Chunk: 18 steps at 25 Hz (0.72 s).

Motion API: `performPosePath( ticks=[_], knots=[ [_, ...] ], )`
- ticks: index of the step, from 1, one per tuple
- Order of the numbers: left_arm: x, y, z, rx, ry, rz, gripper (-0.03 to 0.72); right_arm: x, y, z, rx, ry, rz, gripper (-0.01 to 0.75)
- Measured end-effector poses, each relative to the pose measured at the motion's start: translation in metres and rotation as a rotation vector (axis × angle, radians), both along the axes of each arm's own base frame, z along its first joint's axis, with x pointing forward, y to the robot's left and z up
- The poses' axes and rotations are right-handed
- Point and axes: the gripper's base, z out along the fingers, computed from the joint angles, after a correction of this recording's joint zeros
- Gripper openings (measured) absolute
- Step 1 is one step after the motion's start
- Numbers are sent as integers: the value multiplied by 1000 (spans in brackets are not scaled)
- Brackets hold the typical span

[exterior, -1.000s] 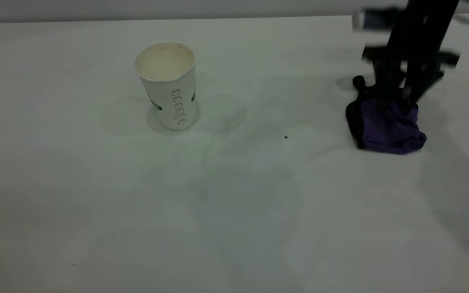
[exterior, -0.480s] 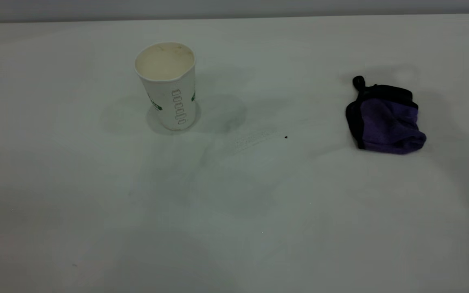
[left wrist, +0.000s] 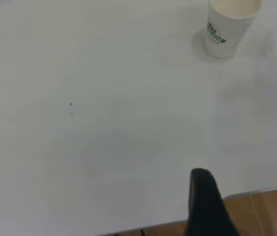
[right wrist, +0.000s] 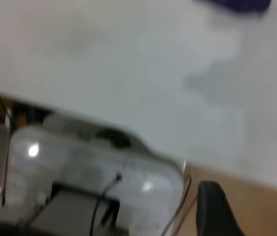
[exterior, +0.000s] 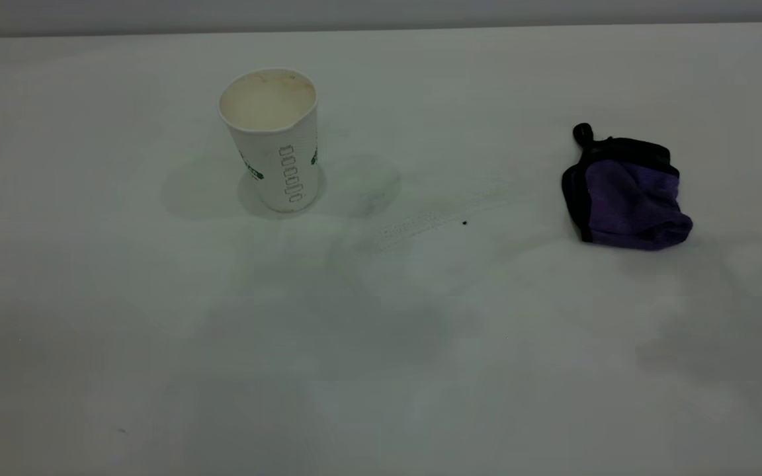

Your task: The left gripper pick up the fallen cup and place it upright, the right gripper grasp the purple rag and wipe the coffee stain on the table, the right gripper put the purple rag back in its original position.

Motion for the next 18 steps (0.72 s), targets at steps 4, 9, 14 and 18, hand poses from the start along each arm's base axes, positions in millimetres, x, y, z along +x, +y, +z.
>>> performPosePath(
  ticks=[4,9,14,18],
  knots=[
    [0,0,0,0,0,0,473,-61,-12,-18,-57,18,-13,404],
    [0,0,0,0,0,0,473,-121,-26,-31,-109,-70,-86,404],
    [0,0,0,0,0,0,473,-164,-32,-33,-85,-242,-111,404],
    [0,0,0,0,0,0,473,-192,-36,-21,-46,-456,-133,404]
  ],
)
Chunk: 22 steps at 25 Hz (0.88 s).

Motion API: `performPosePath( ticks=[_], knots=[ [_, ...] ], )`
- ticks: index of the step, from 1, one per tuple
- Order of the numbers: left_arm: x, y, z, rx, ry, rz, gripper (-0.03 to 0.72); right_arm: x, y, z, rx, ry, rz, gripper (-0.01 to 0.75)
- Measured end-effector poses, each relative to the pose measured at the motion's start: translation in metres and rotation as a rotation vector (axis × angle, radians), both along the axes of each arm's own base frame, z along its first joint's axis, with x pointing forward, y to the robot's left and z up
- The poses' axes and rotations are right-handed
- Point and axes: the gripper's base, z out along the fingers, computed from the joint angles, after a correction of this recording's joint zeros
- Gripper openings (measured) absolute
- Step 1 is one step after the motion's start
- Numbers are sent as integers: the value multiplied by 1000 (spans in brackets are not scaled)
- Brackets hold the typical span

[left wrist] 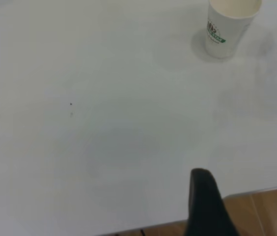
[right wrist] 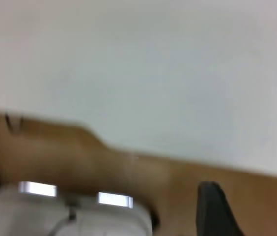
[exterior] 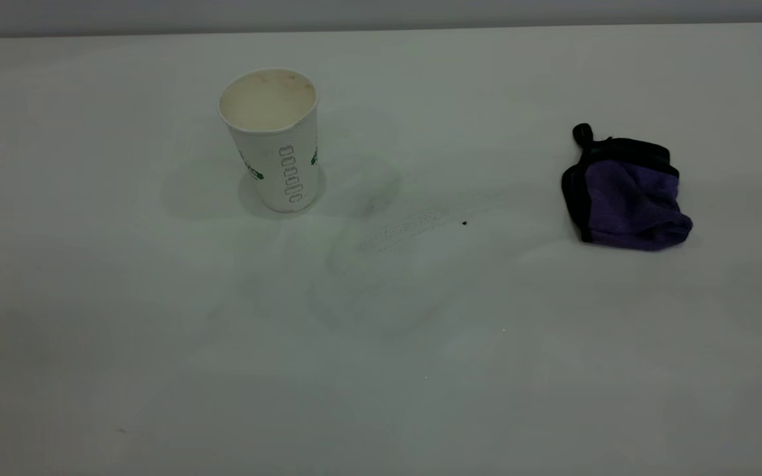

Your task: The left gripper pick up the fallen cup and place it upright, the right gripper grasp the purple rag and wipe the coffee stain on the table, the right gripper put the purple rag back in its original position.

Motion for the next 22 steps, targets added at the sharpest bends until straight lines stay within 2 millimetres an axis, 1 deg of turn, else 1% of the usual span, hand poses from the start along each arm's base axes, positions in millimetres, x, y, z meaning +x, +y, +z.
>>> performPosePath(
  ticks=[3,5,8,14,20,22],
  knots=[
    [0,0,0,0,0,0,473,-14,-2,3,15,-104,-17,404],
    [0,0,0,0,0,0,473,-20,-4,1,19,-162,-22,403],
    [0,0,0,0,0,0,473,-23,-4,-2,28,-213,-26,403],
    [0,0,0,0,0,0,473,-28,-5,-1,34,-257,-28,402],
    [0,0,0,-1,0,1,473,-46,-7,-1,49,-384,-41,402],
    [0,0,0,-1,0,1,473,-49,-7,-1,51,-401,-41,402]
  ],
)
